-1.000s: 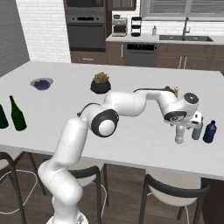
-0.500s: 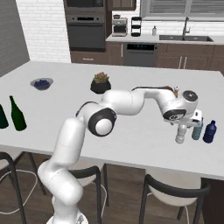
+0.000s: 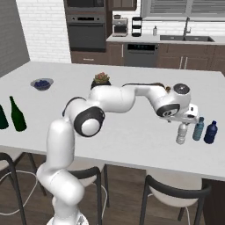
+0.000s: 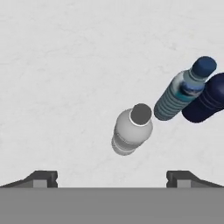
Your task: Move the plastic bottles in the middle to the plastics group, and the glass bottles in the middle to the glass group.
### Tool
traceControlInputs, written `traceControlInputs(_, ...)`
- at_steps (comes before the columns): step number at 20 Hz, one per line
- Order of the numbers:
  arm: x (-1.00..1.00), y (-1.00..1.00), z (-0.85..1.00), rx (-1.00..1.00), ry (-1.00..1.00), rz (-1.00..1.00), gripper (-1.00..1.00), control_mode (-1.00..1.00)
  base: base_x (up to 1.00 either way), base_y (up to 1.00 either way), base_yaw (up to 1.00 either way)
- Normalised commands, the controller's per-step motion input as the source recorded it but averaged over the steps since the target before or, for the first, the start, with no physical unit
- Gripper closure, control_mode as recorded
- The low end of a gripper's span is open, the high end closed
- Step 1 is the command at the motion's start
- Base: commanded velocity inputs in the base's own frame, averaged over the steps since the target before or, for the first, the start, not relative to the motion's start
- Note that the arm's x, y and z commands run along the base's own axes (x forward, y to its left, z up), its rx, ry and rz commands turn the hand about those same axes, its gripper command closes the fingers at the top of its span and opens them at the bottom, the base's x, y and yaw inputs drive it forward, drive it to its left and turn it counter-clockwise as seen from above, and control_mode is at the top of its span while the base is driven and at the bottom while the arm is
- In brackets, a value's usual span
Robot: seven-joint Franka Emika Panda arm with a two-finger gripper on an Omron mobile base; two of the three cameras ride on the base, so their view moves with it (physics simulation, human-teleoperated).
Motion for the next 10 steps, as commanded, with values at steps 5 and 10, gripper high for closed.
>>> traceControlInputs(5, -0.64, 0.62, 0.09, -0.01, 0.0, -0.09, -1.0, -1.0, 0.0, 0.0, 0.0)
traceControlInputs(10, -0.41, 0.69, 0.4, 0.0, 0.13, -0.02, -1.0, -1.0, 0.0, 0.0, 0.0)
